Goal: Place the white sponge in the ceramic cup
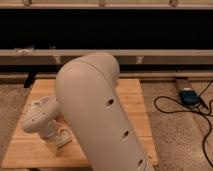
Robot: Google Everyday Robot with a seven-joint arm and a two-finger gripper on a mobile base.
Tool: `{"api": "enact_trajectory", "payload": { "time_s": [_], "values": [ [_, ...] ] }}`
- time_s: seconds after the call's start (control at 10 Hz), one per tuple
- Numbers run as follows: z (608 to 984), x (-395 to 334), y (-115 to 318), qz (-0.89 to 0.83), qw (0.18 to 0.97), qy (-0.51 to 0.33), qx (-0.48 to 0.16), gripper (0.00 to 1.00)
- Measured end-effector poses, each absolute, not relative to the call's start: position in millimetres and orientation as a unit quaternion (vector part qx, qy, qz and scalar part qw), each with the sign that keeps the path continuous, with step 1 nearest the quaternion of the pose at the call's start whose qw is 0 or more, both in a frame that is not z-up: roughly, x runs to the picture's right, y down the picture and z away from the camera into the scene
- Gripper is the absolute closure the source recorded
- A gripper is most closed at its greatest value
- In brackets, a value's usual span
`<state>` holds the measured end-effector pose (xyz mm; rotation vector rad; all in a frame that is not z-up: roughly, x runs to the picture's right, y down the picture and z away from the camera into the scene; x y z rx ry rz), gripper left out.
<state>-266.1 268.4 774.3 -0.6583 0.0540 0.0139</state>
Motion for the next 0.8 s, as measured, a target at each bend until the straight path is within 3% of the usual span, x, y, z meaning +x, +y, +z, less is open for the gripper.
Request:
{"api": "enact_trajectory", "payload": {
  "time_s": [0.6,0.8],
  "values": [
    [755.0,-269.0,247.1,0.027,0.943,0.009,-0.331,0.93],
    [733.5,-267.4,224.9,0.053,0.941,-0.017,-0.333,1.00]
  ]
}}
